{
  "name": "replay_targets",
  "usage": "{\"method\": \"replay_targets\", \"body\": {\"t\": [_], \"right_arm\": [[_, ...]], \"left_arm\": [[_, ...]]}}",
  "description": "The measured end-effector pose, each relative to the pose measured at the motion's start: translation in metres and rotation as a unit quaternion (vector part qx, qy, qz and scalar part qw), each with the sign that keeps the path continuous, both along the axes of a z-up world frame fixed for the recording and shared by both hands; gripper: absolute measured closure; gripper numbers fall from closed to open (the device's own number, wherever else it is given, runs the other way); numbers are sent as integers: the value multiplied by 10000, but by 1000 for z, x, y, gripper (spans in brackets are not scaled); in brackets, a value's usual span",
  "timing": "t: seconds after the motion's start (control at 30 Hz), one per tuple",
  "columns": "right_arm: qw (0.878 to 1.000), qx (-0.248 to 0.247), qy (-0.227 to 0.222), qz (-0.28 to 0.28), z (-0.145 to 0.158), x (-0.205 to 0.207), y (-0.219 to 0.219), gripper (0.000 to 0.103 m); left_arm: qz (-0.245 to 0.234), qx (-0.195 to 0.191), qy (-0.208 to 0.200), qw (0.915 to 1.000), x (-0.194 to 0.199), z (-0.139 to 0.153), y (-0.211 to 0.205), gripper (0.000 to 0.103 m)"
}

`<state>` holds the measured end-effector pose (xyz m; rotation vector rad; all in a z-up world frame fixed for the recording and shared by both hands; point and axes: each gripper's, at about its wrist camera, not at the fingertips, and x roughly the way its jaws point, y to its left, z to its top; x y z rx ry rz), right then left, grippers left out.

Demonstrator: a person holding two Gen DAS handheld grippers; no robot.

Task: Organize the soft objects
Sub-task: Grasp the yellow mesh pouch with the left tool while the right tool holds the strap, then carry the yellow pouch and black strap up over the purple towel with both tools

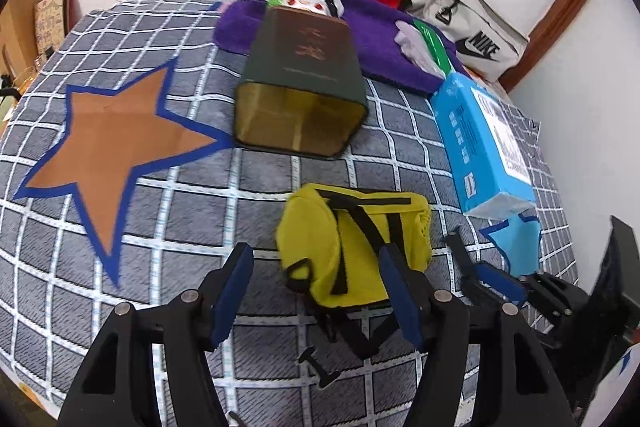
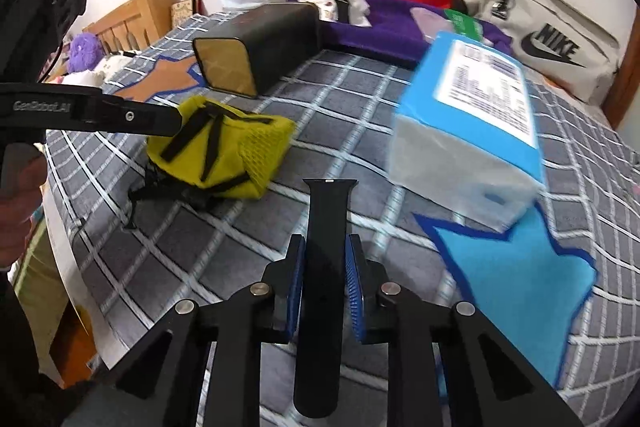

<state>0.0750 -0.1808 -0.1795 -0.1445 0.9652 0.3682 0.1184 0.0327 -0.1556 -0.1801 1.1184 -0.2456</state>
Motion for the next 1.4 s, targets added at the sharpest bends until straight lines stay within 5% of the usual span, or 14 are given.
{"method": "replay_targets", "body": {"t": [0.33, 0.47, 0.7, 1.4], "right_arm": [[9994, 135, 200, -266, -4, -6, -39, 77], [9997, 96, 9, -222, -8, -9, -36, 76], [9996, 53, -167, -214, -8, -9, -35, 82], [9982, 163, -499, -300, 48, -16, -47, 83]], "left_arm": [[78, 672, -51, 9977, 11, -14, -20, 40], [140, 814, -167, 9964, 11, -15, -23, 57], [329, 481, -168, 9982, 12, -12, -12, 74], [364, 124, -757, 9964, -13, 63, 8, 74]]}}
